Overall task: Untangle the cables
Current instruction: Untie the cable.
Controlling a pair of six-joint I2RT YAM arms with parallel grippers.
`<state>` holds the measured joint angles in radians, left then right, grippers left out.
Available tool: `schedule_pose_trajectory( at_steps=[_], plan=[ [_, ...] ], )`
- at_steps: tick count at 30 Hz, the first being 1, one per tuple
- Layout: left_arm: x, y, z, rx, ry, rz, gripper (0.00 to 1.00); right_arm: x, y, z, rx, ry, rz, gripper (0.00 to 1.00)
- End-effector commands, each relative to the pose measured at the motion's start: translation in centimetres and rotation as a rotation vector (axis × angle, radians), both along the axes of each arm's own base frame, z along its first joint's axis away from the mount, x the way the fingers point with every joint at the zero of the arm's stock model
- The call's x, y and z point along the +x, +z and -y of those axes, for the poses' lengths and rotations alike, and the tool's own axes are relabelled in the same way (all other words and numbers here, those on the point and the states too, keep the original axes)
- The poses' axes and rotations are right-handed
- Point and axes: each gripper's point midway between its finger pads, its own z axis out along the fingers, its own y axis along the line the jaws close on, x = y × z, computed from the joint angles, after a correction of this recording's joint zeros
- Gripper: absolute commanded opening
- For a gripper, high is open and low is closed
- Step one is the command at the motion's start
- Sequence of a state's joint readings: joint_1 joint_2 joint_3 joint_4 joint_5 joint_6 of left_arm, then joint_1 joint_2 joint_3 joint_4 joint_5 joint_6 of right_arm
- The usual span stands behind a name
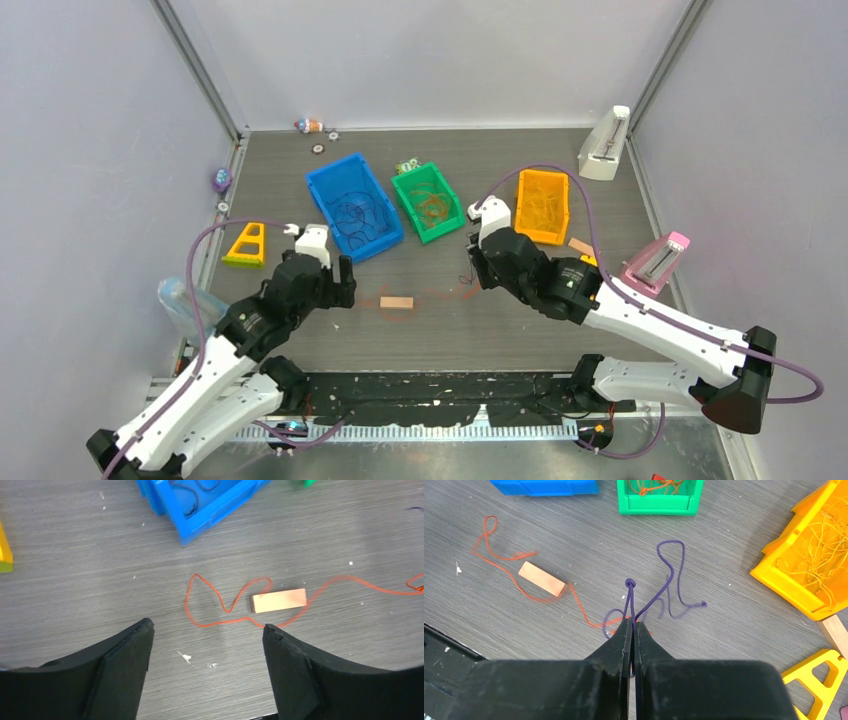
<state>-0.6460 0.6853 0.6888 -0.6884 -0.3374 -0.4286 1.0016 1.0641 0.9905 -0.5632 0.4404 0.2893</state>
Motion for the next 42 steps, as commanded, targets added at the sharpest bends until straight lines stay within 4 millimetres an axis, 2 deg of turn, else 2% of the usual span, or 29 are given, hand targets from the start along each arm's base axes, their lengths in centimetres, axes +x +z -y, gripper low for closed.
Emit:
schedule_pose_trajectory(
  at_steps=[1,9,14,19,25,31,35,42],
  plan=[
    [0.3,3.1,1.8,-0.111,-0.099,0.143,0.83,0.0,2.5,-0.5,0.057,0.028,0.009,0.05],
    [0.9,4.3,3.8,-0.154,-0.194,0.203,0.85,-0.2,3.6,-0.5,0.069,0.050,-0.011,0.05],
    [1.3,6.3,6.8,-0.237,-0.351,0.338,0.86,0.0,4.8,-0.2,0.075,0.053,-0.006,0.05],
    [1.1,8.0,10.1,-0.278,-0.531,0.421,0.79,0.3,5.1,0.0,0.082,0.044,-0.024,0.05],
    [-0.1,7.1,14.7,-0.305,-0.722,0.429,0.76,0.5,5.6,-0.1,0.105,0.045,-0.033,0.05],
    [-1.5,5.1,18.9,-0.331,-0.825,0.407,0.69,0.7,5.6,-0.3,0.115,0.047,-0.043,0.05],
    [-1.5,3.9,21.2,-0.329,-0.855,0.388,0.65,0.7,5.8,-0.5,0.126,0.052,-0.044,0.05],
    [0.0,2.3,24.5,-0.316,-0.872,0.360,0.48,0.7,6.1,-0.6,0.141,0.054,-0.046,0.05]
  ],
)
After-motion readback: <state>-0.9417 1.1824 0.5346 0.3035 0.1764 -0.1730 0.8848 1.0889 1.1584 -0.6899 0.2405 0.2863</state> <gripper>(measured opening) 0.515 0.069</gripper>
